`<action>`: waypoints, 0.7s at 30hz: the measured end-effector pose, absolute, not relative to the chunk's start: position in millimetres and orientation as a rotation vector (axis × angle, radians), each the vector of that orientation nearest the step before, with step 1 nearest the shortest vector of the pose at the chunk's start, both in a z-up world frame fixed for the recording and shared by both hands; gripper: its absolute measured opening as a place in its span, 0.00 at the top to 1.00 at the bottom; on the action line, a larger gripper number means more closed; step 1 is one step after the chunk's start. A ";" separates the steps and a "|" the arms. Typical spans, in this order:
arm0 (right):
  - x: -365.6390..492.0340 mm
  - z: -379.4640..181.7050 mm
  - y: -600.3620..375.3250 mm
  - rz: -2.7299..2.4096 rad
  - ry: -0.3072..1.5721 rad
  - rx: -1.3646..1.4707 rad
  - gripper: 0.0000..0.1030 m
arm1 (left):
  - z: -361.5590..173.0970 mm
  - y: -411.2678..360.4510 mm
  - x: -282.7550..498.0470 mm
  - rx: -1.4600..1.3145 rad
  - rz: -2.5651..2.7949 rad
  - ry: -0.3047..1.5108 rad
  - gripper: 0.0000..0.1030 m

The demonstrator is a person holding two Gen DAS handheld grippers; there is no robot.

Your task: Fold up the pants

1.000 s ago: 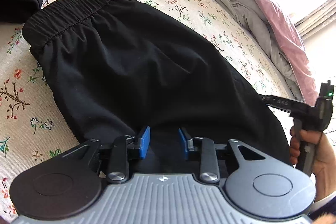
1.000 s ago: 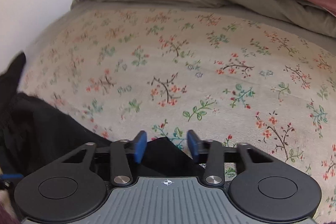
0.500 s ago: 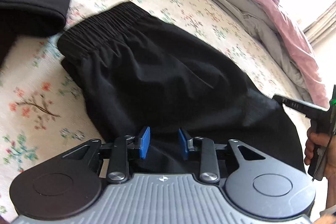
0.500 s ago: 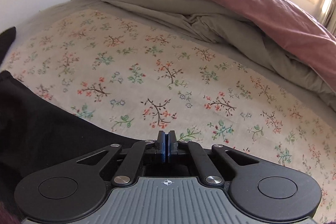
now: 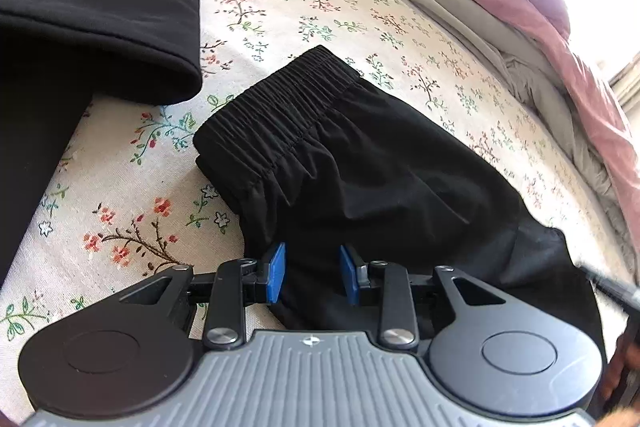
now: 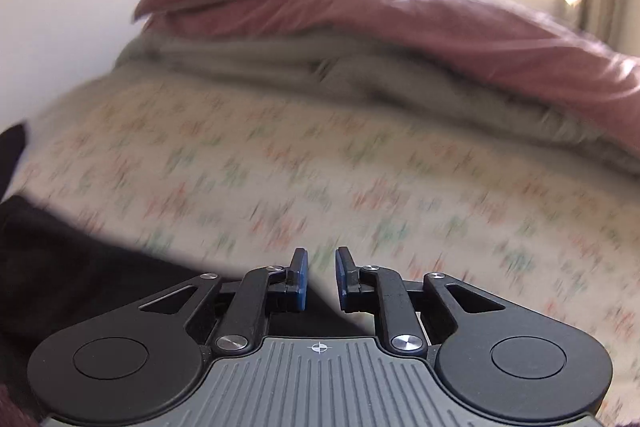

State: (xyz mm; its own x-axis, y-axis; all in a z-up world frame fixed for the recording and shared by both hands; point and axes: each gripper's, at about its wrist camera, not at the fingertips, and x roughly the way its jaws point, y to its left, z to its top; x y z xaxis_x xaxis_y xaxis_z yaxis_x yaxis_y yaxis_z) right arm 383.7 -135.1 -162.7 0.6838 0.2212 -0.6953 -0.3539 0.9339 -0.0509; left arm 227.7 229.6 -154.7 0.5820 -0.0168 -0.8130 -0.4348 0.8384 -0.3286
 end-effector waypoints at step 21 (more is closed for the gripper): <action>270.2 -158.3 -324.8 -0.018 0.796 -0.056 0.57 | -156.9 252.8 225.7 -0.685 0.278 0.903 0.70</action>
